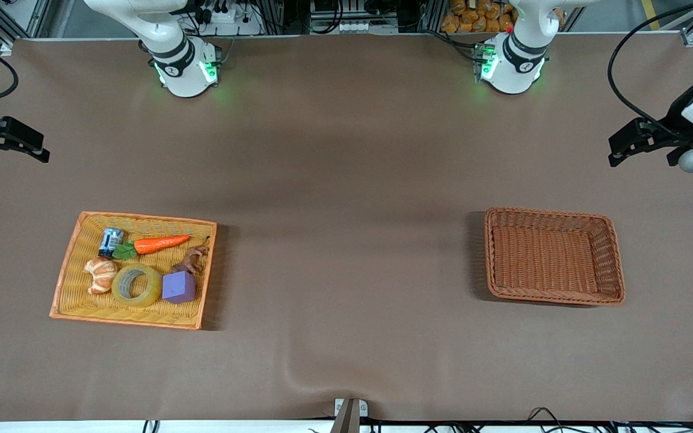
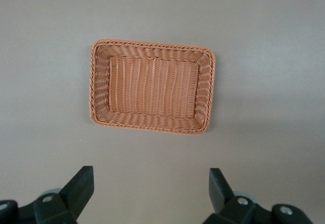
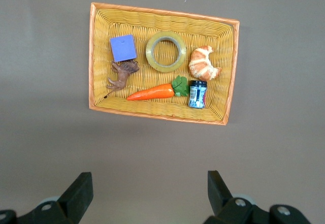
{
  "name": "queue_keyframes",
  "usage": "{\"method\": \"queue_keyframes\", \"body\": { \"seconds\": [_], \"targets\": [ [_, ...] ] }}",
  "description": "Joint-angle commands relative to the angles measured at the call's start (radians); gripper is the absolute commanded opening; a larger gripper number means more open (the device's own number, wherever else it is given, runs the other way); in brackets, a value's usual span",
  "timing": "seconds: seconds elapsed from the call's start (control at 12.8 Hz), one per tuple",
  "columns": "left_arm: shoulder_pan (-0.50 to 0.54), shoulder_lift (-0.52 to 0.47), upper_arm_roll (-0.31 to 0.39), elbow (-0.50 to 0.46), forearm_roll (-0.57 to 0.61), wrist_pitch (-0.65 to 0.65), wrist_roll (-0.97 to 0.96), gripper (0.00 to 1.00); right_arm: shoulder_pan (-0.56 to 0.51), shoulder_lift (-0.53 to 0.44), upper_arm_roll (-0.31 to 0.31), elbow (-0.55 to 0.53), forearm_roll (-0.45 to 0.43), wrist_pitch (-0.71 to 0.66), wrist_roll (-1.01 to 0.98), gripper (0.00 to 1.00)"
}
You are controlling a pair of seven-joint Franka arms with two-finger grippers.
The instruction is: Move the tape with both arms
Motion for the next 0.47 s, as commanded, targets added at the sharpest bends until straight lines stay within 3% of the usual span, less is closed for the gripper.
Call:
{"method": "queue_keyframes", "body": {
  "seconds": [0.0, 0.39],
  "targets": [
    [0.008, -0.003, 0.02, 0.009, -0.029, -0.017, 0.016, 1.0, 0.006, 0.002, 0.0, -0.002, -0.016, -0.006, 0.019, 1.0],
    [0.008, 0.014, 0.023, 0.009, -0.021, -0.017, 0.019, 1.0, 0.021, 0.002, 0.001, 0.0, -0.013, -0.009, 0.042, 1.0]
  ]
}}
